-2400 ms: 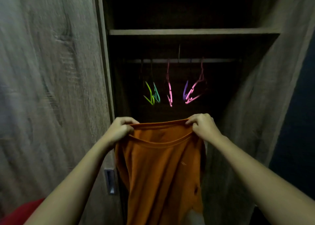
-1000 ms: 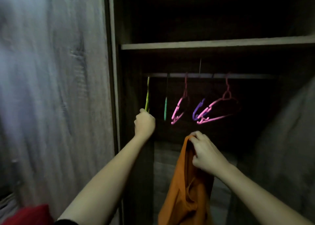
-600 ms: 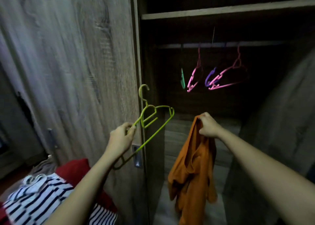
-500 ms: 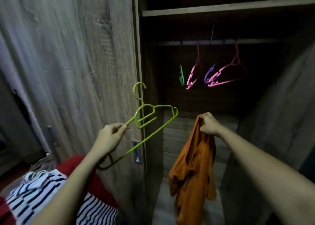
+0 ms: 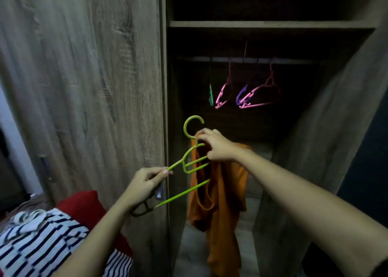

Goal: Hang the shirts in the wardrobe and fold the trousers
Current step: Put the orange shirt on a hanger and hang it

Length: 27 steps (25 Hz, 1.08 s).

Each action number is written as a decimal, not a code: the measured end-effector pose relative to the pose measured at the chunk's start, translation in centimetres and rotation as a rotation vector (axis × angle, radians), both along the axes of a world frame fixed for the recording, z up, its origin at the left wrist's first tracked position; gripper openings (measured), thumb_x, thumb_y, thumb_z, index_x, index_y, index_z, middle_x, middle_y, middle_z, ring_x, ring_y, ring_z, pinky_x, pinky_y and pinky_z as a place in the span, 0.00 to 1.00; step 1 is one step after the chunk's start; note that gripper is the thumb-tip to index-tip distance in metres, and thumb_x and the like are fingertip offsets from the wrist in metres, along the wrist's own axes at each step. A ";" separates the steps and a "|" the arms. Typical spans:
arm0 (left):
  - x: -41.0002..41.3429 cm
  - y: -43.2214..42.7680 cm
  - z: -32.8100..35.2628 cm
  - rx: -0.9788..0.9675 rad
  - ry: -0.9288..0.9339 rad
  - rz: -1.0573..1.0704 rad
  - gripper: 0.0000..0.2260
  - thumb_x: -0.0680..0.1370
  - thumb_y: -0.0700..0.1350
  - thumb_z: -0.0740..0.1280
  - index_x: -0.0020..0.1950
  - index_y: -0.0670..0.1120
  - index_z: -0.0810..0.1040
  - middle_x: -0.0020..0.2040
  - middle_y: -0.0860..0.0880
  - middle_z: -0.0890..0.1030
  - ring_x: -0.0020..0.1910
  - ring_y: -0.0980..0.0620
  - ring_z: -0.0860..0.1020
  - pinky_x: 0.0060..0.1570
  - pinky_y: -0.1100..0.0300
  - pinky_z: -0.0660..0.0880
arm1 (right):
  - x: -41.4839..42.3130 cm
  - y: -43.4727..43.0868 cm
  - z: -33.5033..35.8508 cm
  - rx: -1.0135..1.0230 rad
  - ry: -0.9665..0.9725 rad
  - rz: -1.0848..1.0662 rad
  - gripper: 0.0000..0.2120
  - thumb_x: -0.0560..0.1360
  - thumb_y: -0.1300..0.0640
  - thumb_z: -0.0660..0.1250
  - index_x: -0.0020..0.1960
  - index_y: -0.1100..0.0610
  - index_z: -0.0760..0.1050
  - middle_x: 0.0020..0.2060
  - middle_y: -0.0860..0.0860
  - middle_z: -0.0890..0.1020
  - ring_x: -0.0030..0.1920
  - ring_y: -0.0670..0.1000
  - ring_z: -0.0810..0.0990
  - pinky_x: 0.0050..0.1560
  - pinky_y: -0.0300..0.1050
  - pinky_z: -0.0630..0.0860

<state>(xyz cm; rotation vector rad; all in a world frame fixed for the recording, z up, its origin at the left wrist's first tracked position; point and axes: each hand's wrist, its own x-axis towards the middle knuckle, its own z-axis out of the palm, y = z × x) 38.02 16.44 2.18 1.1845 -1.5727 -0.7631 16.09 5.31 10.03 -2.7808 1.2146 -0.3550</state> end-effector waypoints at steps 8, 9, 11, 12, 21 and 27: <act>-1.2 -1.5 0.4 -0.476 -0.030 0.272 0.08 0.75 0.52 0.64 0.48 0.60 0.82 0.41 0.58 0.83 0.41 0.61 0.78 0.41 0.63 0.76 | -6.0 -0.1 4.6 -0.842 0.099 0.092 0.25 0.79 0.38 0.44 0.54 0.50 0.74 0.40 0.49 0.82 0.35 0.51 0.81 0.29 0.41 0.70; -1.7 -1.6 0.6 -0.584 -0.187 0.461 0.10 0.75 0.52 0.63 0.52 0.56 0.82 0.46 0.55 0.82 0.46 0.57 0.76 0.46 0.57 0.75 | -6.1 -0.2 4.7 -0.845 0.092 0.091 0.24 0.79 0.39 0.44 0.51 0.50 0.74 0.37 0.49 0.82 0.33 0.51 0.81 0.25 0.39 0.67; -3.8 -1.3 0.0 -0.758 -0.346 0.729 0.13 0.77 0.50 0.62 0.55 0.46 0.81 0.50 0.44 0.77 0.48 0.49 0.71 0.48 0.55 0.69 | -6.0 -0.1 4.7 -0.883 0.022 0.090 0.21 0.79 0.40 0.47 0.47 0.51 0.73 0.35 0.49 0.81 0.31 0.51 0.80 0.24 0.37 0.62; -5.3 -0.8 -0.9 -0.822 -0.402 0.737 0.15 0.78 0.51 0.60 0.54 0.43 0.81 0.47 0.42 0.76 0.46 0.48 0.70 0.46 0.55 0.68 | -6.1 -0.2 4.7 -0.910 -0.028 0.092 0.20 0.79 0.41 0.49 0.45 0.51 0.73 0.34 0.49 0.81 0.31 0.51 0.80 0.25 0.37 0.61; -2.7 -3.9 -9.6 -0.319 -0.495 0.214 0.23 0.72 0.70 0.57 0.48 0.56 0.82 0.49 0.52 0.76 0.53 0.60 0.71 0.53 0.53 0.72 | -10.7 -0.3 6.5 -0.929 -0.120 0.120 0.23 0.79 0.39 0.49 0.48 0.53 0.76 0.39 0.51 0.83 0.38 0.53 0.83 0.28 0.45 0.76; 0.6 -6.4 1.5 -0.108 -0.673 -0.153 0.10 0.74 0.58 0.67 0.37 0.56 0.79 0.40 0.55 0.79 0.42 0.60 0.78 0.43 0.65 0.74 | -13.3 -0.6 2.5 -0.848 0.005 0.084 0.29 0.78 0.36 0.42 0.43 0.50 0.76 0.36 0.48 0.82 0.35 0.51 0.82 0.25 0.40 0.70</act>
